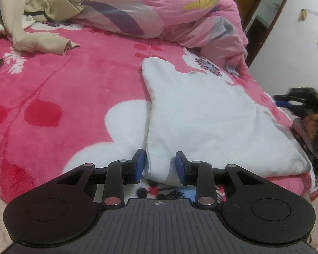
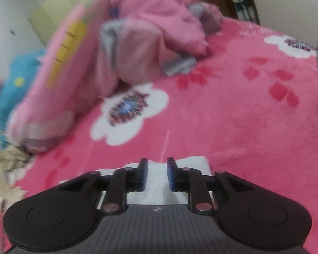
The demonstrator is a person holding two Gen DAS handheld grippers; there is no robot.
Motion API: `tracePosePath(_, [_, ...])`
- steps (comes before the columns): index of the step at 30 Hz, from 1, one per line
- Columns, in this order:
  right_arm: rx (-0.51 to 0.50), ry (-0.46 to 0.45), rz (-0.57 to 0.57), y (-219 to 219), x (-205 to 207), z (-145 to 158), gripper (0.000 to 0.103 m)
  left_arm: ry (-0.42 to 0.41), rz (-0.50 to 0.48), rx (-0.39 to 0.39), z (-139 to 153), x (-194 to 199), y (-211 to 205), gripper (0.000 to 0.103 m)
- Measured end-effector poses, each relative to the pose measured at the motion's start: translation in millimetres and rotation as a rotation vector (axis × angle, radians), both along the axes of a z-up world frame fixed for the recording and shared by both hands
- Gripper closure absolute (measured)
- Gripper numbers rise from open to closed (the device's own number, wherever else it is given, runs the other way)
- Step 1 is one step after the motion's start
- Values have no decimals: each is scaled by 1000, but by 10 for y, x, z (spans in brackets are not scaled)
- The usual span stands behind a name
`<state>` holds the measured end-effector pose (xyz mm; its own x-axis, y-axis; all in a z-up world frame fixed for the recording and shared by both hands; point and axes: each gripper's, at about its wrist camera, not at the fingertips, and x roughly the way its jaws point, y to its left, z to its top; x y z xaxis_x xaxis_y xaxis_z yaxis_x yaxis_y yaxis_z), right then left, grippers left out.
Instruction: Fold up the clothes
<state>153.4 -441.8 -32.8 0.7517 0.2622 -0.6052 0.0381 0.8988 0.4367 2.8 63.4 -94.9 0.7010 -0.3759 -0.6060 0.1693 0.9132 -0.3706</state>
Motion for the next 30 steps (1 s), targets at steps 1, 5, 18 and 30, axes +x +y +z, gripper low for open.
tracePosePath(1, [13,-10,26,-56,-136,26,73,6,0,4,8,9,-6,70])
tracePosePath(5, [56,68,169,-118,-453,-193,70,29,3,12,31,47,-8,70])
tracePosePath(18, [-38,-133,125,-250,-1404,-53,76,45,32,76,75,49,-134,70])
tracePosePath(30, [-122,-246,27,85,-1796,-45,95,55,52,23,124,23,-67,65])
